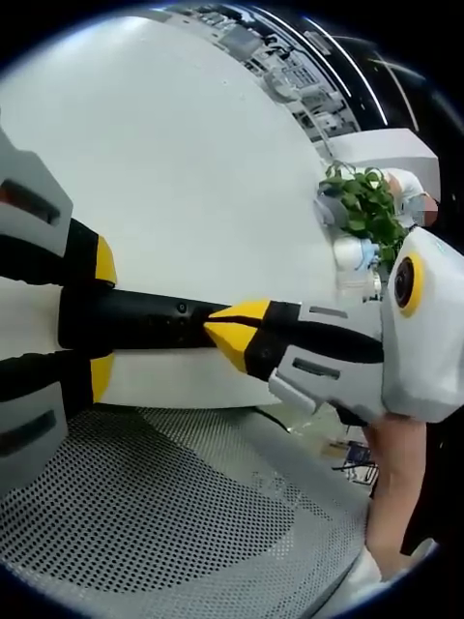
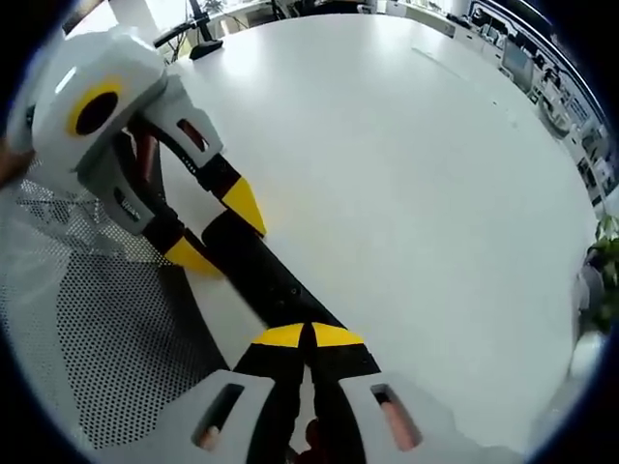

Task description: Press the specified remote control buttons in sequence, fully releasing each button before pressing the next.

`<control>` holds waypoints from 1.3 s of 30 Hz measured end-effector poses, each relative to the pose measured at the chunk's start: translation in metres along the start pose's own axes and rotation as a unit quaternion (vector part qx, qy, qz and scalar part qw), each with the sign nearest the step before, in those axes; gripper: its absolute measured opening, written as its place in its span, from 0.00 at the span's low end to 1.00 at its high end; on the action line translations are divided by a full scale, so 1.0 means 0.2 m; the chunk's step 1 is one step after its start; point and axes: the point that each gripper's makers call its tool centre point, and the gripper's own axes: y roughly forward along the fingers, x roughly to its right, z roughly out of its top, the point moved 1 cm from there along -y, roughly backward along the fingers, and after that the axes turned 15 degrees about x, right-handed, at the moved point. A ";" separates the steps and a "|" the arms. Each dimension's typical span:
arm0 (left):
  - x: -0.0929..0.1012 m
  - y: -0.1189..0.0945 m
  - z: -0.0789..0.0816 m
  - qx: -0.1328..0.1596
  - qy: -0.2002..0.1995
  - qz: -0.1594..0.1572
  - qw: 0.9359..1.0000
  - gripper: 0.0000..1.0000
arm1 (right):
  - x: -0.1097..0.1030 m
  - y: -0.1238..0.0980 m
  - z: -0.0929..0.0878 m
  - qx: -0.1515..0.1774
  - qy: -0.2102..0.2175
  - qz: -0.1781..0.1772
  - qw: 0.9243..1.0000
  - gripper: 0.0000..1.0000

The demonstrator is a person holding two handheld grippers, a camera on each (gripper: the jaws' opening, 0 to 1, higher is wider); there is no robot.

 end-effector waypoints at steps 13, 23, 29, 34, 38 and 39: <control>0.00 0.00 0.00 0.000 -0.001 0.000 1.000 0.25 | 0.01 0.00 0.01 -0.002 -0.006 -0.002 1.000 0.00; 0.00 0.00 0.00 0.001 -0.003 0.002 1.000 0.25 | -0.01 0.00 0.00 0.003 0.025 0.005 1.000 0.03; 0.00 0.00 0.00 0.001 -0.003 0.002 1.000 0.25 | -0.01 0.00 0.01 0.000 0.014 0.002 1.000 0.03; 0.00 0.00 0.00 0.001 -0.003 0.002 1.000 0.25 | -0.01 0.00 0.01 0.004 0.020 0.003 1.000 0.02; 0.00 0.00 0.00 0.002 -0.002 0.002 1.000 0.25 | -0.01 0.00 0.00 0.004 -0.003 -0.001 1.000 0.00; 0.00 0.00 0.00 0.002 -0.002 0.002 1.000 0.25 | -0.01 0.00 0.00 0.003 -0.003 -0.001 1.000 0.00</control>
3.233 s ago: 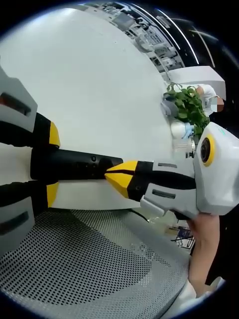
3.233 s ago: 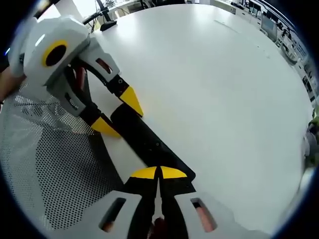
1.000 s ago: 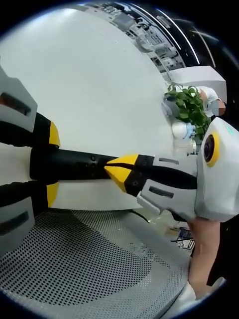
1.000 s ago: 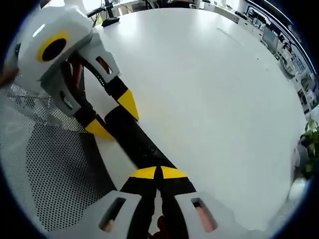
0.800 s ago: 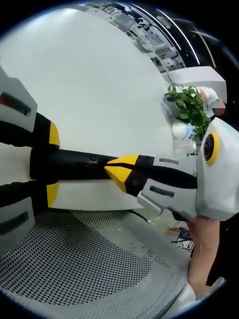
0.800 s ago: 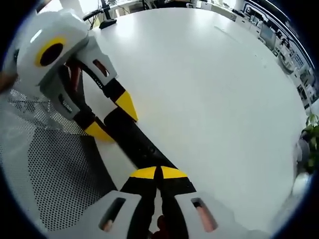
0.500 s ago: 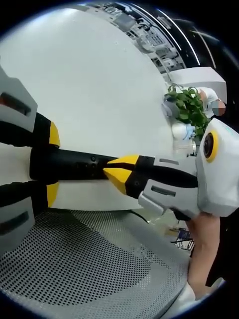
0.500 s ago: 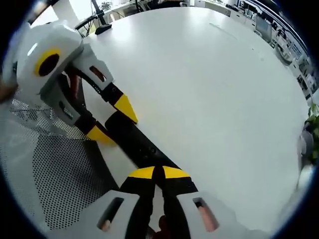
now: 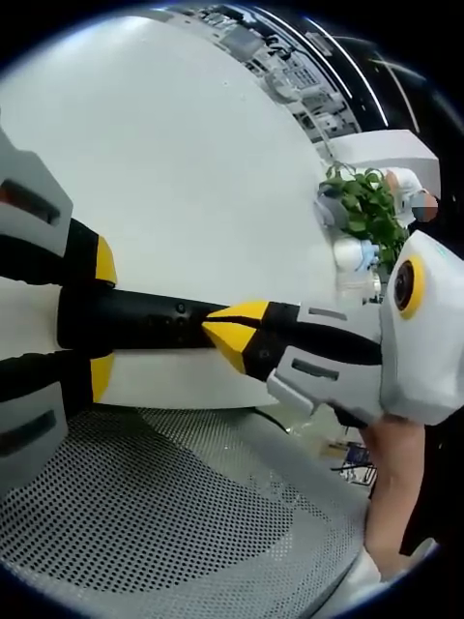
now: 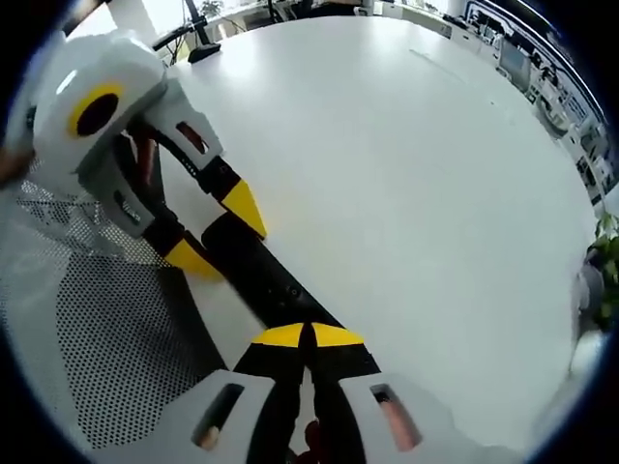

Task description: Press the specified remote control buttons in sequence, fully releasing each button before pressing the next.

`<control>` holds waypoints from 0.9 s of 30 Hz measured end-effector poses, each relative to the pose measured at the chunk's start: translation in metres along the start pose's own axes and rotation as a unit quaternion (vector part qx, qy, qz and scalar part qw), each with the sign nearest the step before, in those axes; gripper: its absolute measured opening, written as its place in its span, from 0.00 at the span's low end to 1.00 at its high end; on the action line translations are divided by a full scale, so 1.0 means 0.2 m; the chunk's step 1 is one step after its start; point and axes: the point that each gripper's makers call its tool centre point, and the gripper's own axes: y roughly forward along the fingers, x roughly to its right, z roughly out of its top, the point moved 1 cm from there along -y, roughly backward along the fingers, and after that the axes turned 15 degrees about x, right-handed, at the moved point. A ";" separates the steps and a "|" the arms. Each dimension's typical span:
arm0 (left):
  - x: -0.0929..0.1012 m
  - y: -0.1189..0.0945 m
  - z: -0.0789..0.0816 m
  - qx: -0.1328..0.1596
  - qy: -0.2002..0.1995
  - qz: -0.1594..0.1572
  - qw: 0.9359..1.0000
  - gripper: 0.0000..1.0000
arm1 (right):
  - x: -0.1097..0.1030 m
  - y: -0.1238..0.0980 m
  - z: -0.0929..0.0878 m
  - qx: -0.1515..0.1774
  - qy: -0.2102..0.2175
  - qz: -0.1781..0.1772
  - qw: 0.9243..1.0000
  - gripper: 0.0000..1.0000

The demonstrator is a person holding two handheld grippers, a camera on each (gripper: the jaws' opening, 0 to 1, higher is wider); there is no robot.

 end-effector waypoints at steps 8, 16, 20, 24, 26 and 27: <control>0.00 0.00 0.00 0.000 0.002 -0.001 1.000 0.25 | 0.01 0.00 0.00 -0.001 0.023 -0.001 1.000 0.00; 0.00 0.00 0.00 -0.001 0.007 -0.004 1.000 0.24 | 0.02 0.01 0.00 -0.004 0.056 -0.003 0.998 0.00; 0.01 0.00 0.00 -0.002 0.008 -0.007 1.000 0.24 | 0.03 0.01 0.00 -0.004 0.077 -0.004 0.997 0.00; 0.04 0.02 0.01 0.000 0.019 -0.023 1.000 0.24 | 0.04 0.01 0.02 0.011 0.097 -0.006 0.995 0.00; 0.05 0.03 0.02 0.000 0.023 -0.028 0.999 0.24 | 0.01 0.01 0.04 0.018 0.135 0.002 0.991 0.00; 0.05 0.04 0.02 0.002 0.026 -0.031 0.999 0.24 | 0.00 0.00 0.04 0.018 0.154 0.006 0.988 0.00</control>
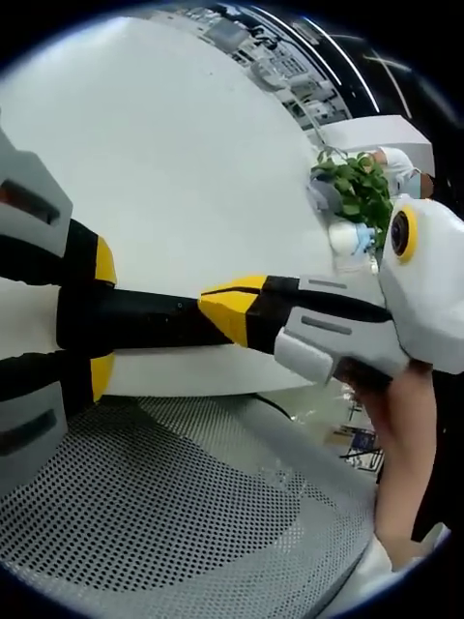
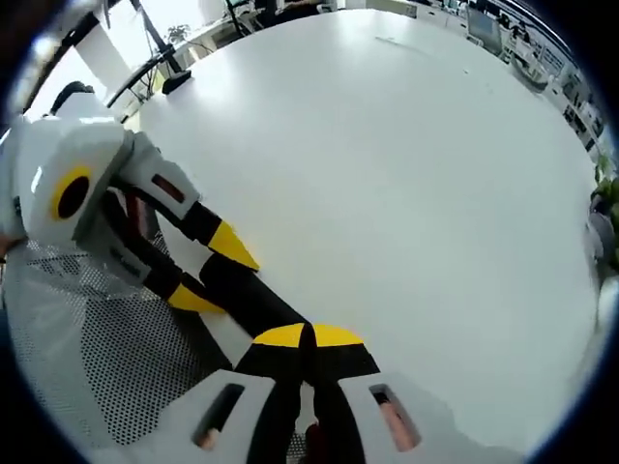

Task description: Press the specified remote control buttons in sequence, fully releasing each button before pressing the next.

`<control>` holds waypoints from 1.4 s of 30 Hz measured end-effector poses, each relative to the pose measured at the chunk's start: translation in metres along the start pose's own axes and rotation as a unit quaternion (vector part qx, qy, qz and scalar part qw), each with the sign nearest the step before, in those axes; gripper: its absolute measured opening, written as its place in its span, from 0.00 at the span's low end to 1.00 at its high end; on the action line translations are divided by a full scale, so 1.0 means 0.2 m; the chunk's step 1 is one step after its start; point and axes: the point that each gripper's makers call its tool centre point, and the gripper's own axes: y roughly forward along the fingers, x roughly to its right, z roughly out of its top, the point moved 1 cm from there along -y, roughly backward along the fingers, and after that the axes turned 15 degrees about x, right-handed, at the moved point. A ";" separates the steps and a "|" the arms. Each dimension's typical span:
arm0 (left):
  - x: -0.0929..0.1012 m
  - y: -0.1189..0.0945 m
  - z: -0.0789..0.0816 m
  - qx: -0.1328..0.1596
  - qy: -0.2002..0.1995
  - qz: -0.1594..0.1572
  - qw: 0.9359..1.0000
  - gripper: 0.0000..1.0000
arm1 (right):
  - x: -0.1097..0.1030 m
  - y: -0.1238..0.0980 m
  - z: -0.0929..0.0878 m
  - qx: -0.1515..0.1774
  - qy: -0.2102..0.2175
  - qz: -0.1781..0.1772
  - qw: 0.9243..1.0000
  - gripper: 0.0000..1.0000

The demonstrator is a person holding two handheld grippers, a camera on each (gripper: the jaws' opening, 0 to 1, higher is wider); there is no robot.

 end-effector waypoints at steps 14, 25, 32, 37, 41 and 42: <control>0.02 0.01 0.01 -0.002 0.007 -0.010 1.000 0.24 | -0.04 0.01 -0.02 -0.018 0.034 0.005 0.999 0.00; 0.03 0.01 0.01 -0.001 0.006 -0.011 1.000 0.24 | -0.04 0.02 -0.05 -0.033 -0.007 -0.004 0.999 0.00; 0.03 0.01 0.01 0.000 0.005 -0.010 1.000 0.24 | -0.04 0.03 -0.04 -0.031 -0.045 -0.009 0.998 0.00; 0.02 0.01 0.01 0.002 0.003 -0.009 1.000 0.24 | -0.03 0.03 -0.04 -0.028 -0.030 -0.008 0.999 0.00; 0.02 0.01 0.00 0.003 0.001 -0.007 1.000 0.24 | -0.03 0.02 -0.04 -0.028 -0.029 -0.008 0.999 0.00; 0.02 0.01 0.01 0.004 0.000 -0.007 1.000 0.24 | -0.03 0.02 -0.04 -0.028 -0.030 -0.006 0.999 0.00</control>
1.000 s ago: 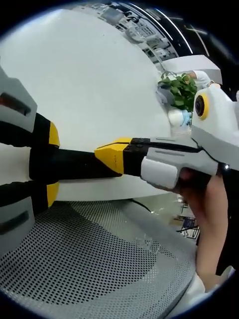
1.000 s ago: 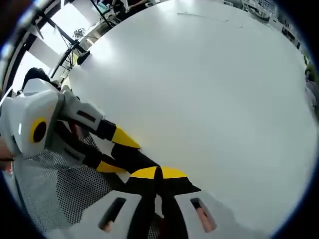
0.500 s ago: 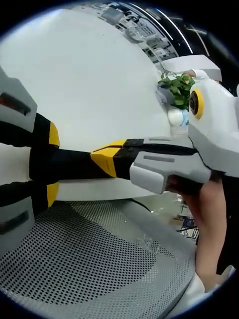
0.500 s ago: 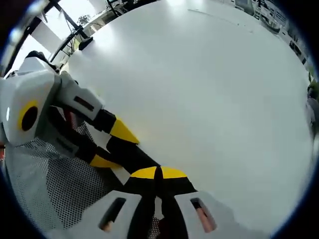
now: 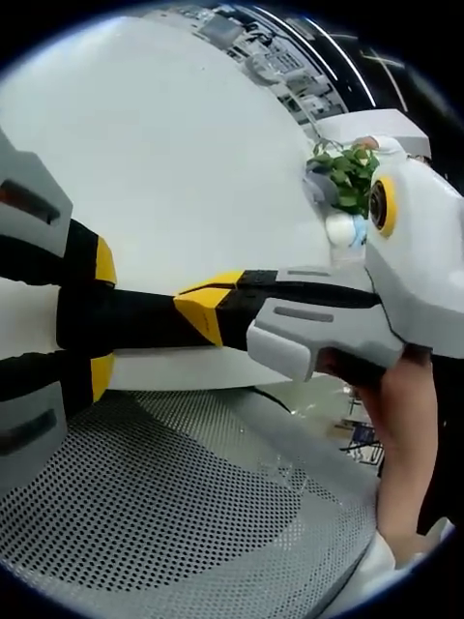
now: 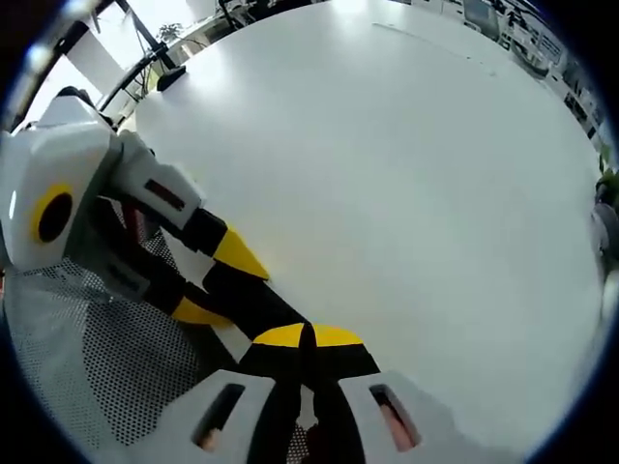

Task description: Press the specified remote control buttons in sequence, fully releasing each button before pressing the next.

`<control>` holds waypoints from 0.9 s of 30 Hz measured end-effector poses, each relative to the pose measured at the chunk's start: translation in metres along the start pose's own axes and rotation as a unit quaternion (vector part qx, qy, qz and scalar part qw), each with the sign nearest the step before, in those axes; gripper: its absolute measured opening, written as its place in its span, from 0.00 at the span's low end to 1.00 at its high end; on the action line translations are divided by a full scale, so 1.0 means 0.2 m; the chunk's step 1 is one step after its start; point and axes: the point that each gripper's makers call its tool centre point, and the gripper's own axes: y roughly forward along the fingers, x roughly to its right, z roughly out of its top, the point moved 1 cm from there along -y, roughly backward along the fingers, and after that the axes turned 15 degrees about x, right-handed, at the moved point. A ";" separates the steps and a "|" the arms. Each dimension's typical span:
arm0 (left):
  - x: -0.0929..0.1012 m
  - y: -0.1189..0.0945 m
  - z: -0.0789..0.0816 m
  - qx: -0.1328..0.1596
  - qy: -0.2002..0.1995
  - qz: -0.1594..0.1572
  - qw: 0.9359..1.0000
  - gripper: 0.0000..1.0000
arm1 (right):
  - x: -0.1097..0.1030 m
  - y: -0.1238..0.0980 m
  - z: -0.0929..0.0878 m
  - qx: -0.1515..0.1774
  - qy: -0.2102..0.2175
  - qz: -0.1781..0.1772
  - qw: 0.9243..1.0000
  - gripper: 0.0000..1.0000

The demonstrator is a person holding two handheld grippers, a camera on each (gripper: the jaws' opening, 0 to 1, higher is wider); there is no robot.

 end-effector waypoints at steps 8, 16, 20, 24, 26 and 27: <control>0.00 0.00 0.00 0.003 -0.002 0.002 1.000 0.24 | 0.01 -0.01 -0.01 -0.001 0.008 0.002 1.000 0.00; 0.00 0.00 0.00 0.003 -0.001 0.001 1.000 0.24 | 0.01 0.00 0.00 0.003 -0.008 0.001 1.000 0.00; 0.00 0.00 0.01 0.004 -0.001 0.000 1.000 0.24 | 0.01 0.00 0.00 0.005 -0.005 0.001 1.000 0.00; -0.01 0.01 0.00 0.004 -0.001 0.000 1.000 0.24 | 0.01 0.01 0.00 0.003 -0.012 0.001 1.000 0.00; -0.01 0.01 0.00 0.004 -0.001 0.000 1.000 0.24 | 0.01 0.01 0.01 0.004 -0.008 0.002 1.000 0.00; -0.01 0.01 0.00 0.004 -0.001 0.000 1.000 0.24 | 0.02 0.01 0.00 0.007 -0.002 0.002 1.000 0.00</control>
